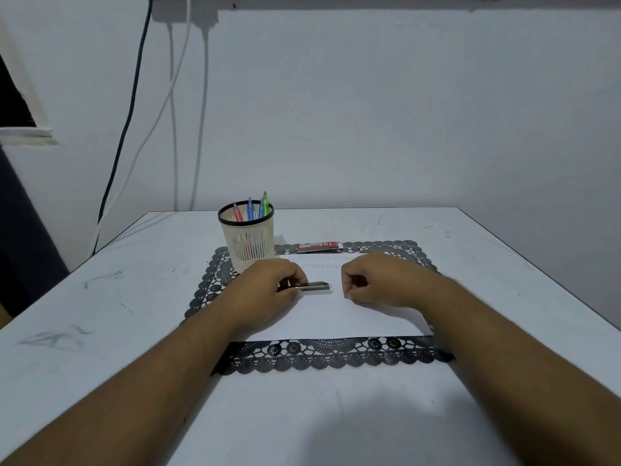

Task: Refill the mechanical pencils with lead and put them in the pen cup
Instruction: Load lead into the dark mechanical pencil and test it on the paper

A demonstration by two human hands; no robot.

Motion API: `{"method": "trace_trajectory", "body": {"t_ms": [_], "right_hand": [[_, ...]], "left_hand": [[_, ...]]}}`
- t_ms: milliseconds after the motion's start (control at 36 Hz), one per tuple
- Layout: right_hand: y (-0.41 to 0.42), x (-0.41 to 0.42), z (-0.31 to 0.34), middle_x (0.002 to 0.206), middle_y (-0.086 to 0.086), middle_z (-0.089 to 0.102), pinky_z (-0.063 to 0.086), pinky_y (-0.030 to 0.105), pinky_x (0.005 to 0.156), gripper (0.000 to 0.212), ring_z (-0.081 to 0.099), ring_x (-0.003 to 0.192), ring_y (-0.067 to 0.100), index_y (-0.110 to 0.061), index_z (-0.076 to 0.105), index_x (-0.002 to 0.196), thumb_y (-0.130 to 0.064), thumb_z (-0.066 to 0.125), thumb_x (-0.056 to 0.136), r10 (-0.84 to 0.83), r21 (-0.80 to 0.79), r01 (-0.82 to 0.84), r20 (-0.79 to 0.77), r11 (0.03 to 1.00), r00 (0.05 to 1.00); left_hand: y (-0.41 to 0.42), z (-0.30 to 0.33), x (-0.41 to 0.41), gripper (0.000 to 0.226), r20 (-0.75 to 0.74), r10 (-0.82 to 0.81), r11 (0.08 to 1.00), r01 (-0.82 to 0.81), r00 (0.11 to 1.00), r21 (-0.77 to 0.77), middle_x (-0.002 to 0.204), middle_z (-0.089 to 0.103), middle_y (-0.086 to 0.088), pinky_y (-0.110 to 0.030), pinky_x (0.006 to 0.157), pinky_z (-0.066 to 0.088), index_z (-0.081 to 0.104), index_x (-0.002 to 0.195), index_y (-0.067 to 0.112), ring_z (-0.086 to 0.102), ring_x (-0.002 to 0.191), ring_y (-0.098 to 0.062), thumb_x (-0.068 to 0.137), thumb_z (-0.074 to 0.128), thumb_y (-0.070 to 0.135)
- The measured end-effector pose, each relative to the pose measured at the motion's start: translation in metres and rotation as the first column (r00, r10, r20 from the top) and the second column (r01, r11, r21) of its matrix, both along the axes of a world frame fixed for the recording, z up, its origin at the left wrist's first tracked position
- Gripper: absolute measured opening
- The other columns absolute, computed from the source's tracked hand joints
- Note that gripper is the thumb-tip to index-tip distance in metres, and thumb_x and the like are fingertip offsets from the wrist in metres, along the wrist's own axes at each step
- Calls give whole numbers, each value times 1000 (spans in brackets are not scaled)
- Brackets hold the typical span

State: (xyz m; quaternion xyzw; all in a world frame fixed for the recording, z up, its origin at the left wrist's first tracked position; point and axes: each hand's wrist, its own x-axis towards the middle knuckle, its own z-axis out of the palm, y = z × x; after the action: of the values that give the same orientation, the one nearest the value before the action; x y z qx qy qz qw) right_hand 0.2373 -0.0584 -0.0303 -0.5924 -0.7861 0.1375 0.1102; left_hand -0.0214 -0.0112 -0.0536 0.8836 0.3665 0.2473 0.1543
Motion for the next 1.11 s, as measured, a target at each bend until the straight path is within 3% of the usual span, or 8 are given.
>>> {"method": "trace_trajectory", "body": {"t_ms": [194,333,500,639,750,833,917,1111], "right_hand": [[2,3,-1,81,-16,70,41,6,61,5,59,70,-11,-17,74,90,-13,73,91,-73,85,93,-214,992,974],[15,-15,-6,73,-16,68,40,8,60,9,58,65,-9,-21,75,85,-13,76,89,-95,98,142,-374,985,922],[23,-36,-16,76,-5,73,47,20,58,8,60,63,1,-18,76,85,-11,74,90,-46,42,63,-326,997,944],[20,-29,-18,71,-14,71,40,11,56,8,56,61,-5,-17,80,89,-13,73,93,-65,6,73,-405,997,912],[18,-19,-18,88,5,75,47,10,65,9,62,71,-2,-12,79,93,-11,71,96,-106,-16,117,-553,993,826],[18,-11,-18,88,1,75,48,13,69,10,65,78,2,-15,78,90,-12,71,96,-127,-5,152,-574,988,809],[17,-4,-18,87,3,72,45,7,64,8,62,69,-6,-3,76,94,-5,69,97,-143,-11,177,-633,984,761],[15,2,-16,91,3,78,46,7,67,9,66,74,-2,-11,78,95,-12,70,97,-175,3,226,-621,974,764]], "left_hand": [[1,-1,2,9,-9,-29,1000,29,1000,3,92,65,20,-18,73,45,72,101,32,58,89,1,94,70,26],[2,-2,2,11,-24,-72,997,73,997,13,94,65,20,-23,78,49,72,103,33,59,90,-1,93,72,27],[5,-6,1,13,-34,-93,995,93,995,23,95,62,15,-34,81,51,73,102,33,58,91,-5,91,74,25],[5,-6,3,14,-42,-94,995,95,995,10,96,64,15,-33,81,50,73,103,34,59,92,-6,91,74,27],[5,-7,3,15,-27,-92,996,92,995,3,93,63,17,-26,76,49,73,103,37,58,87,-3,91,74,27],[5,-8,4,16,-16,-80,997,80,997,-18,92,64,17,-26,73,49,72,103,37,59,84,-3,91,74,27],[4,-8,7,15,-7,-72,997,72,997,-26,90,64,18,-28,73,52,71,103,38,60,82,-4,91,74,28],[3,-8,10,12,-7,-5,1000,5,1000,-16,88,62,18,-39,73,56,67,98,38,61,81,-6,89,74,37]]}}
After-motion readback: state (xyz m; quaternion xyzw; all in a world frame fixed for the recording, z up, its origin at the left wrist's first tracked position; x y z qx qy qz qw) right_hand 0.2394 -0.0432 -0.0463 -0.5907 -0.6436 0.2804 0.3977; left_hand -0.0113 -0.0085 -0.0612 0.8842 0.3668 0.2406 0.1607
